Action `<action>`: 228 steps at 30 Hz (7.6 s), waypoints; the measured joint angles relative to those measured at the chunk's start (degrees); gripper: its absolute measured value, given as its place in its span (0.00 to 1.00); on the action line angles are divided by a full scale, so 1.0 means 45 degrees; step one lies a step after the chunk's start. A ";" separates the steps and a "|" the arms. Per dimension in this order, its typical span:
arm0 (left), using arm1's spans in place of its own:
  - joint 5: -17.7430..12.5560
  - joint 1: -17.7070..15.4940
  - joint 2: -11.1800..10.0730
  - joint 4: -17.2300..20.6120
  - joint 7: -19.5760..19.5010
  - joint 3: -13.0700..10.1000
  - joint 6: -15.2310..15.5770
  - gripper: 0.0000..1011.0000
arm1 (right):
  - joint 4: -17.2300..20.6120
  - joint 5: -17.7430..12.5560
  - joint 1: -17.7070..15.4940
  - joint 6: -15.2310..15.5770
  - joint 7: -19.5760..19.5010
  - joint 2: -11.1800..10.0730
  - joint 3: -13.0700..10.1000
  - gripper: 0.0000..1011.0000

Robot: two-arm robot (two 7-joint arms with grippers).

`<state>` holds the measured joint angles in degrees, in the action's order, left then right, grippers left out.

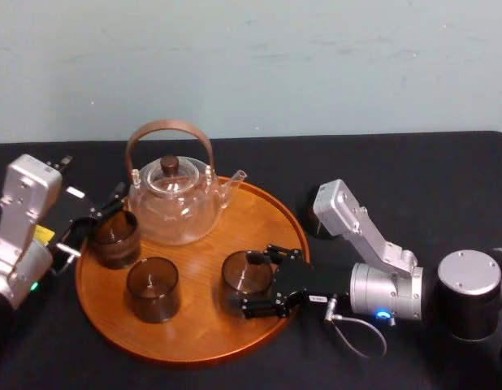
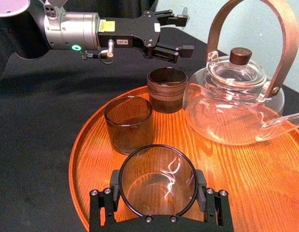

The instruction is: Pick up the glass from the table and place it on the tray.

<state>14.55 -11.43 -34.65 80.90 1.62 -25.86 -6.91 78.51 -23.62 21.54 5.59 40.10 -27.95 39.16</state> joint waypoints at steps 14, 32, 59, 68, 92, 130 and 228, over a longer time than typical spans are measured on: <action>0.0001 0.0000 0.0001 0.0000 0.0000 0.0000 0.0000 0.99 | -0.0063 0.0092 -0.0084 0.0046 -0.0034 0.0034 0.0074 0.89; 0.0000 0.0000 0.0000 0.0000 0.0000 0.0000 0.0001 0.99 | -0.0040 0.0231 -0.0106 0.0117 -0.0108 0.0020 0.0110 0.89; 0.0000 0.0000 0.0000 0.0000 0.0000 0.0000 0.0001 0.99 | -0.0044 0.0183 -0.0097 0.0098 -0.0097 0.0020 0.0096 0.99; 0.0000 -0.0001 0.0001 0.0000 0.0000 0.0000 0.0001 0.99 | -0.0011 0.0088 -0.0129 0.0098 0.0008 -0.0044 0.0071 0.99; 0.0001 0.0000 0.0001 0.0000 0.0000 0.0000 0.0001 0.99 | 0.2244 -0.1202 -0.1744 -0.0342 0.0461 -0.2678 -0.1198 0.99; 0.0000 0.0000 0.0000 0.0000 0.0000 0.0000 0.0001 0.99 | 0.1436 -0.1334 -0.2397 0.1418 -0.3307 -0.1970 -0.3843 0.99; 0.0000 0.0000 0.0001 0.0001 0.0000 0.0000 0.0001 0.99 | -0.3423 0.0927 0.1239 0.1718 -0.2690 0.1323 -0.2802 0.89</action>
<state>14.55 -11.43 -34.64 80.90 1.62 -25.86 -6.91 63.10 -19.45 27.12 13.31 27.99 -22.00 26.56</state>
